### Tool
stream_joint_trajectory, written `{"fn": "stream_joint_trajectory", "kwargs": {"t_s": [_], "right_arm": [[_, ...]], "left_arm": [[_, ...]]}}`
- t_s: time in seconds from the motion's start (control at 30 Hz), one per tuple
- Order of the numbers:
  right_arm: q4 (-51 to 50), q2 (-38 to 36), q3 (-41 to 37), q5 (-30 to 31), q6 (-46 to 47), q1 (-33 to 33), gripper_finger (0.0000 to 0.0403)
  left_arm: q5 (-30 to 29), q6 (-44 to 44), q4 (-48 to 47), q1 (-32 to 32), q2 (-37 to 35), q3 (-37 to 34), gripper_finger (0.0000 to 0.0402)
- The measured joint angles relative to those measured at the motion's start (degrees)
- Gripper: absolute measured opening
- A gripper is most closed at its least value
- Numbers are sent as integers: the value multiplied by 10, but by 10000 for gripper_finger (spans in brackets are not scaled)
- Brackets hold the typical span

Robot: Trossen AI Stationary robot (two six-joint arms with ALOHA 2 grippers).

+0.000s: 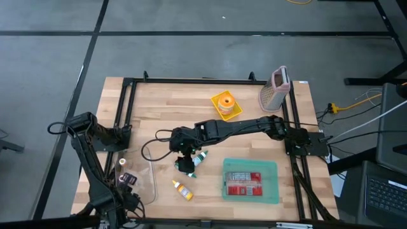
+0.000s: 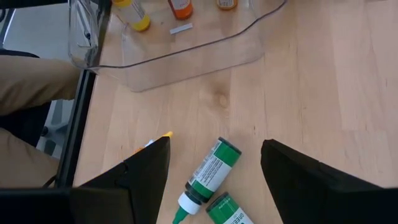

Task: Pick & Place Food Item
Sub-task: Put the top yellow food coloring bottle into the transparent bin

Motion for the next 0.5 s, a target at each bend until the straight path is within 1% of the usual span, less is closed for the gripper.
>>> {"fn": "stream_joint_trajectory", "kwargs": {"t_s": [0.07,0.27,0.37,0.5], "right_arm": [[0,0,0,0,0,0,247],[0,0,0,-3,0,0,247],[0,0,0,-9,0,0,247],[0,0,0,-9,0,0,247]], "left_arm": [[0,-3,0,0,0,0,129],[1,-11,1,0,1,-1,190],[1,-13,1,0,-1,-1,205],[2,-23,6,0,-14,-1,212]]}}
